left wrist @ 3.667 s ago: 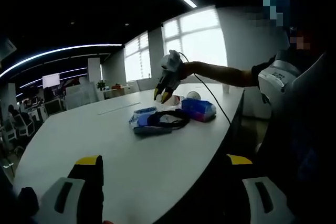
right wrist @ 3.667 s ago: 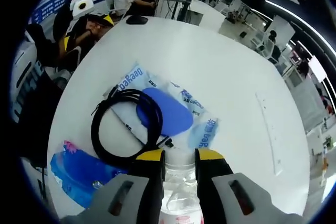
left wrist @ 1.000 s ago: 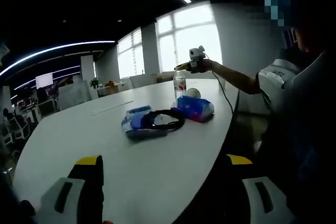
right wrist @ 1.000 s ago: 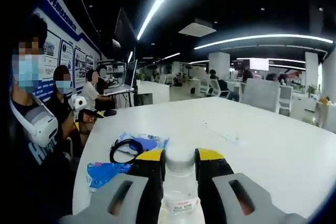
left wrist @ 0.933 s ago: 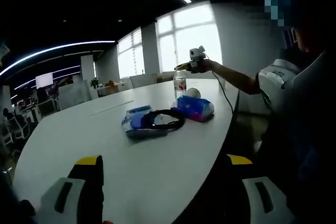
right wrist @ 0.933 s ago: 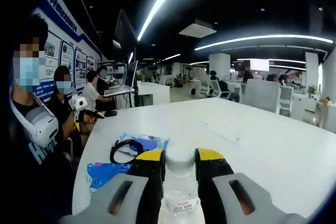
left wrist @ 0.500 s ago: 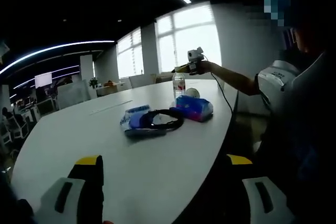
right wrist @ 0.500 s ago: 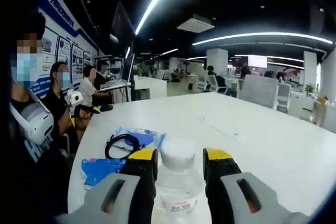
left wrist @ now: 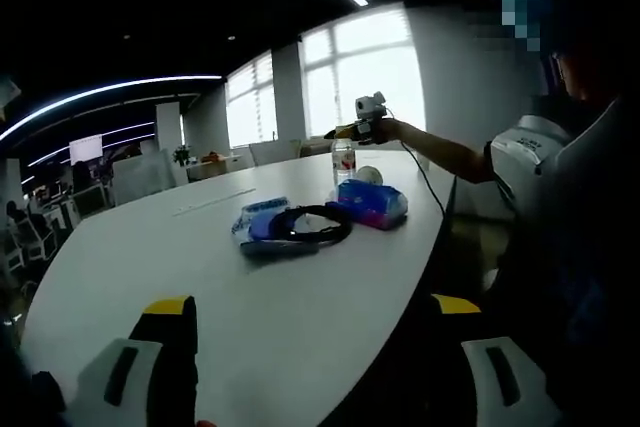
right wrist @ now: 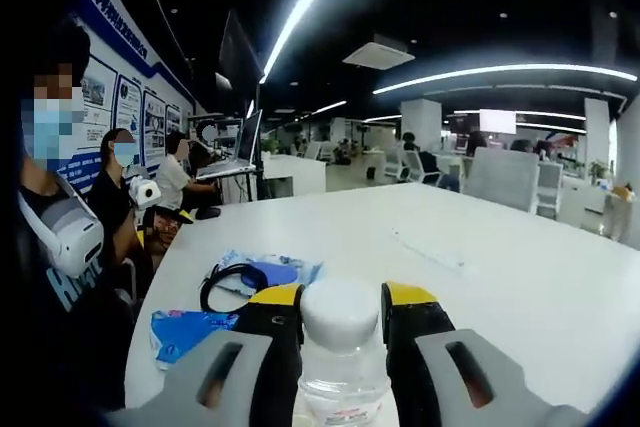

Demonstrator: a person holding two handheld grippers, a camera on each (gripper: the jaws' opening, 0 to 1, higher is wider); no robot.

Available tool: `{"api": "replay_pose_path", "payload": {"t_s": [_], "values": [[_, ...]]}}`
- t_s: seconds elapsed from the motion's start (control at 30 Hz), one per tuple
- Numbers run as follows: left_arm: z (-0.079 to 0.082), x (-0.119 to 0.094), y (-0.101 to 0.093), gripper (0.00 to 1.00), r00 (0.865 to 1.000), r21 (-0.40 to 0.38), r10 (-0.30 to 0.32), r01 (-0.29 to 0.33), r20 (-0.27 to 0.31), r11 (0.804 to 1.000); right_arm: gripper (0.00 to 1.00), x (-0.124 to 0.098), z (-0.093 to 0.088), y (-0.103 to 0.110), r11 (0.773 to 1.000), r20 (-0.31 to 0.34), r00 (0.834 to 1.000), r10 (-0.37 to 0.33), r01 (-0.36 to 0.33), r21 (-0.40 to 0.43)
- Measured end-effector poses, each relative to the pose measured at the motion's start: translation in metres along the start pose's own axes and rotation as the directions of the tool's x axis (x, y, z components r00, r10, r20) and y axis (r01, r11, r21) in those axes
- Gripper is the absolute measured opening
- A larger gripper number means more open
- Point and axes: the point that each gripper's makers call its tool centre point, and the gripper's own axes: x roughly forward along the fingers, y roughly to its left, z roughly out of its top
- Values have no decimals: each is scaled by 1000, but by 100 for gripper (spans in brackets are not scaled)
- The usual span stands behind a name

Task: Arrange the tabletop items into an orderly group along one side of the table until the central work area is clear of visible clutter.

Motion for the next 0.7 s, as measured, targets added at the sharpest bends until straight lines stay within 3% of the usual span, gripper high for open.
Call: {"api": "replay_pose_path", "payload": {"t_s": [0.27, 0.7], "values": [[-1, 2, 0, 94, 1000, -2, -5, 5, -1, 1000, 24, -12, 5, -1, 1000, 21, 1000, -8, 8, 3], [-2, 4, -3, 93, 1000, -1, -14, 14, -4, 1000, 23, -12, 5, -2, 1000, 25, 999, -21, 21, 11]]}}
